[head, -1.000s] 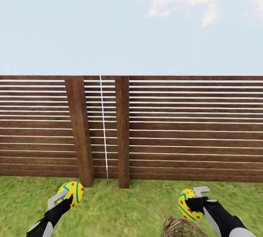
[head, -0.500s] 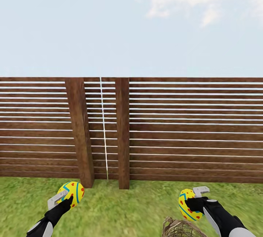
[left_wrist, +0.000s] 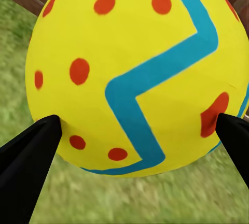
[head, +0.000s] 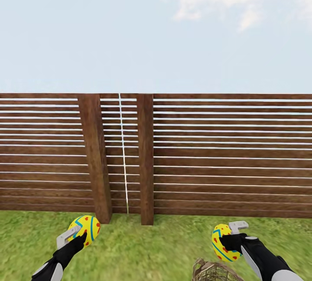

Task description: Take the three Easter eggs out of the wicker basket on the lawn in the garden, then place them on the lawn next to a single tree (choose any tree) so that all three eggs are next to the same tree and none are left in the basket.

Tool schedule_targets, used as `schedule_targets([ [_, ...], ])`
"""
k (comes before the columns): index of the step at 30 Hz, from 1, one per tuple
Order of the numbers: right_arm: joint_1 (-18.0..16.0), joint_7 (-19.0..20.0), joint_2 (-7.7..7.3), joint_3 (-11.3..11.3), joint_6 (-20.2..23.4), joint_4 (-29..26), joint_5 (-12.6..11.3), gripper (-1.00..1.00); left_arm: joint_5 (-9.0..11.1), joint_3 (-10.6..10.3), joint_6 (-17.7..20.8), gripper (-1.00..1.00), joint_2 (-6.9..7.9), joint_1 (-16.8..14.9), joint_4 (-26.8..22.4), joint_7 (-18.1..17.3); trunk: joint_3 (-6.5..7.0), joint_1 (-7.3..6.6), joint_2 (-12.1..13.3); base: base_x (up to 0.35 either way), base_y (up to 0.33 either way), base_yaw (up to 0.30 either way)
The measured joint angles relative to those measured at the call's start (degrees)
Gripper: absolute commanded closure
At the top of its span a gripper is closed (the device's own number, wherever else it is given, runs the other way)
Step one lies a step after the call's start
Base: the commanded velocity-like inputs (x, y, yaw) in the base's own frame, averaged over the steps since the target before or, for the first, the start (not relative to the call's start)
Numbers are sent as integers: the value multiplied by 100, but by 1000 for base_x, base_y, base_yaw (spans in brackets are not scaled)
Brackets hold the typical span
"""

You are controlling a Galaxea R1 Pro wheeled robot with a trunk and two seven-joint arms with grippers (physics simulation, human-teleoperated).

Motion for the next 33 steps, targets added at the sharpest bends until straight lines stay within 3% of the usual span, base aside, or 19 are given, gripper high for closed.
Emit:
schedule_targets([
  [33,-3,0,15,0,1,-1,8,100,0,0,1,100,-18,-4,0,0,584,-725,1319,0,0,0],
])
